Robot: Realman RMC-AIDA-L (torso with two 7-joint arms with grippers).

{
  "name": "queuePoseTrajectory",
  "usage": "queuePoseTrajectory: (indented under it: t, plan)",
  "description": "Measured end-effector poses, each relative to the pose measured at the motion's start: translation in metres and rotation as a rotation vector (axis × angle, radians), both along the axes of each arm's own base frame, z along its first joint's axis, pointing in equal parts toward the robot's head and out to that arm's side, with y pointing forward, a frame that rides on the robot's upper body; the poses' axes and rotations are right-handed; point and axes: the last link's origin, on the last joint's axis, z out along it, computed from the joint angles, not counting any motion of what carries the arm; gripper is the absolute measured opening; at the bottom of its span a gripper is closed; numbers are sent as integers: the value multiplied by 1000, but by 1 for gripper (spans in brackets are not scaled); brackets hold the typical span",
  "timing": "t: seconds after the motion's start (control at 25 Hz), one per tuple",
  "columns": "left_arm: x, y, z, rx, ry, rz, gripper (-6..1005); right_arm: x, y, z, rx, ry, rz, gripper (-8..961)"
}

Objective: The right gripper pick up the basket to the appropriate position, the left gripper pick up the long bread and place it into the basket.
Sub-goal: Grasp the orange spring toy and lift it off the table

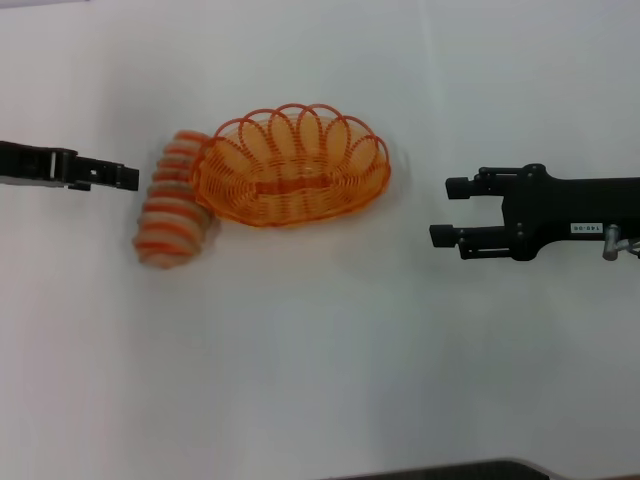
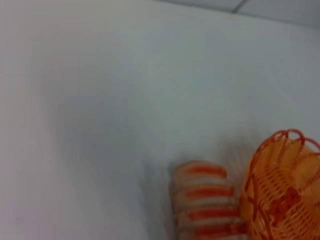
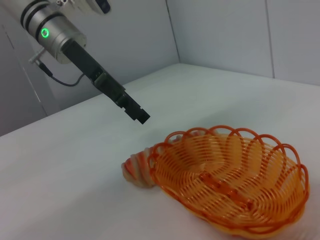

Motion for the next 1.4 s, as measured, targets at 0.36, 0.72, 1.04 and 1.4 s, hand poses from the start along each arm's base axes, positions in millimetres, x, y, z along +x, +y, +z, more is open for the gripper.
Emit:
queuePoseTrajectory:
  t: [0.36, 0.72, 1.04, 1.4]
  plan:
    - [24, 14, -16, -66, 155, 24, 844, 5, -1, 2, 7, -13, -12, 778]
    - [45, 21, -32, -80, 277, 24, 843, 6, 1, 3, 18, -20, -23, 776]
    - [52, 20, -42, -88, 275, 28, 843, 5, 4, 2, 22, -23, -25, 775]
    - [48, 19, -47, -86, 273, 38, 843, 5, 7, 2, 29, -33, -25, 775]
